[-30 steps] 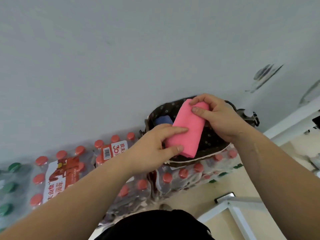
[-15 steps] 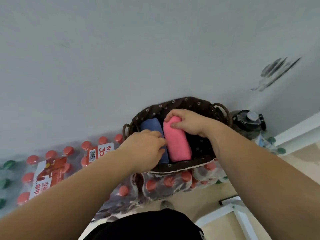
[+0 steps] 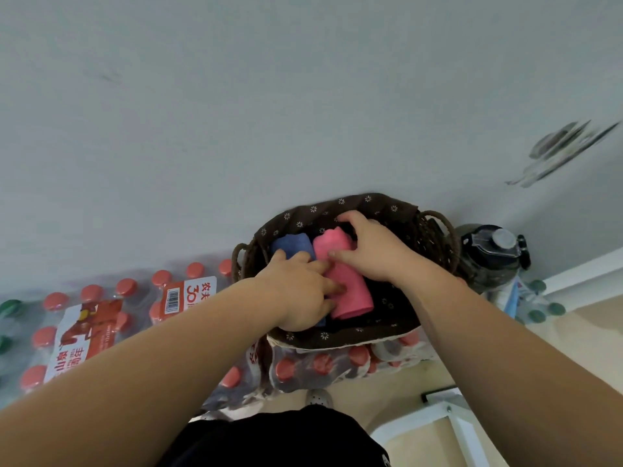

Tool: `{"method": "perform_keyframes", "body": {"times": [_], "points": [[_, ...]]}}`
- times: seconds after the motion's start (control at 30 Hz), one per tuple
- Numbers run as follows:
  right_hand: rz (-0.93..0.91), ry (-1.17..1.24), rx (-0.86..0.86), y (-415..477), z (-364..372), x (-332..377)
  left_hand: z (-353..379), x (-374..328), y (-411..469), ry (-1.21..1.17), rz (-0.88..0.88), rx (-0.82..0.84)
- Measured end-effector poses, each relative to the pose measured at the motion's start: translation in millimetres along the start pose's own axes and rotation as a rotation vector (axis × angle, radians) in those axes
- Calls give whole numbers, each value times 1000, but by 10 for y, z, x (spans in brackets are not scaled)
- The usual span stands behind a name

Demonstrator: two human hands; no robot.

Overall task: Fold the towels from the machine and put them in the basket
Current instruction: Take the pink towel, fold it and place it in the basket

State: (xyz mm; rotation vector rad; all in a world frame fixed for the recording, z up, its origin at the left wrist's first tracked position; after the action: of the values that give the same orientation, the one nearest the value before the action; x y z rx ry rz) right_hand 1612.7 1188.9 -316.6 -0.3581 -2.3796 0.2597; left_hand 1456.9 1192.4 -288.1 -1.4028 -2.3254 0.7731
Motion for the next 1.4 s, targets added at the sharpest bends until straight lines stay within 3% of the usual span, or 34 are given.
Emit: {"method": "perform_keyframes", "body": {"times": [0.17,0.33,0.47,0.67,0.8,0.97,1.17,1.4], "points": [[67,-28,227,-363,42,-63,-51,25,58,-32,24,-105],[79,92,190,-393,202,-25,-143,81,96,-154,-35,-359],[125,185,184,-382,276,-76,-2,51,161,-200,-44,-206],[-124,-417,77,-432,105,3,238,25,267,-104,-57,-71],[-272,-621,322,-405,169,-91,237,37,260,-120,-42,-42],[-244,-661,448,-305,199,-149,-62,150,21,-60,-64,-305],[-239,-738,517,-239,226,-102,89,308,-23,178,-213,-37],[-136,-741,623,-175,282,-63,285,264,123,191,-298,43]]}}
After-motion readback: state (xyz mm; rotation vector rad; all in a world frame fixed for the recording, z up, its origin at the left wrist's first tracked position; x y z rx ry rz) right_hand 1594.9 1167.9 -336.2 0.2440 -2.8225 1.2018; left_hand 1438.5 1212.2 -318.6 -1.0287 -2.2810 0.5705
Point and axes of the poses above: each hand's wrist, its own y-axis towards the middle knuckle, its own z-axis out of the palm, x = y × z, the point moved 4 cm from there along y, towards the middle knuckle, and after that the axes turned 1 degree about y, right-handed, at the moved point
